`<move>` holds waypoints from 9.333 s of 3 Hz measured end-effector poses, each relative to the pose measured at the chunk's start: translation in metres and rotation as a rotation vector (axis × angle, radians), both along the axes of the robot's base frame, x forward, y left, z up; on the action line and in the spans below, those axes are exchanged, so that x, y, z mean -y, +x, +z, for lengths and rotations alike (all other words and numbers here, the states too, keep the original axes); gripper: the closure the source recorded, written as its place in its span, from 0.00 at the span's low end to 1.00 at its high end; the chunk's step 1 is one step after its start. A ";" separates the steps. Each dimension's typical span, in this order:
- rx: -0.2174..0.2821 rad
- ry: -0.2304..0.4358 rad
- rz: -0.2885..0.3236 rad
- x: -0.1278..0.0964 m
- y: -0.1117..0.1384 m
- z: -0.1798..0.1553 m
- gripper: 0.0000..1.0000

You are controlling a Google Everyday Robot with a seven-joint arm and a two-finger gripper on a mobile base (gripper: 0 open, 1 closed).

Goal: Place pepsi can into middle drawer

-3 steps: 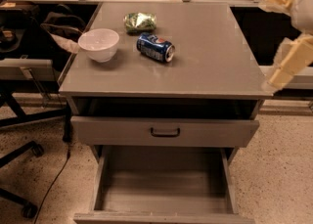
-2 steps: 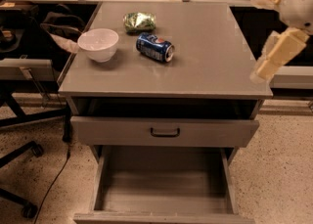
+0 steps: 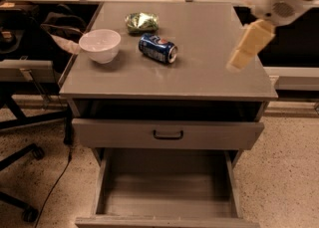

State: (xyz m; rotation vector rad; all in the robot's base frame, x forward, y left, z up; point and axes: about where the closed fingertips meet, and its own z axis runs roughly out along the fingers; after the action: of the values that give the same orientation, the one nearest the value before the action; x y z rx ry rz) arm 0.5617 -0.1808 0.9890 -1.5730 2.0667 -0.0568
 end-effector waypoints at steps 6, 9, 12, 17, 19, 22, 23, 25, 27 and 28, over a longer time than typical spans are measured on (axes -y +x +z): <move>0.030 0.197 0.033 -0.074 0.048 -0.008 0.00; 0.033 0.282 0.024 -0.097 0.059 -0.022 0.00; 0.019 0.411 0.072 -0.147 0.098 -0.056 0.00; 0.012 0.452 0.018 -0.160 0.165 -0.095 0.00; -0.086 0.428 -0.012 -0.166 0.200 -0.132 0.00; -0.087 0.427 -0.013 -0.166 0.200 -0.133 0.39; -0.087 0.427 -0.013 -0.166 0.200 -0.133 0.70; -0.085 0.444 0.031 -0.173 0.194 -0.121 1.00; -0.040 0.529 0.169 -0.153 0.143 -0.080 1.00; -0.009 0.544 0.258 -0.137 0.104 -0.075 1.00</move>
Offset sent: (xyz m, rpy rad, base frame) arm 0.0046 0.0020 -0.0008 -0.0030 0.0059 -0.0418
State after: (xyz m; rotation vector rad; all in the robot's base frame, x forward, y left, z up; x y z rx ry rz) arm 0.6658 -0.0438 0.9142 -1.4652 1.6721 0.5578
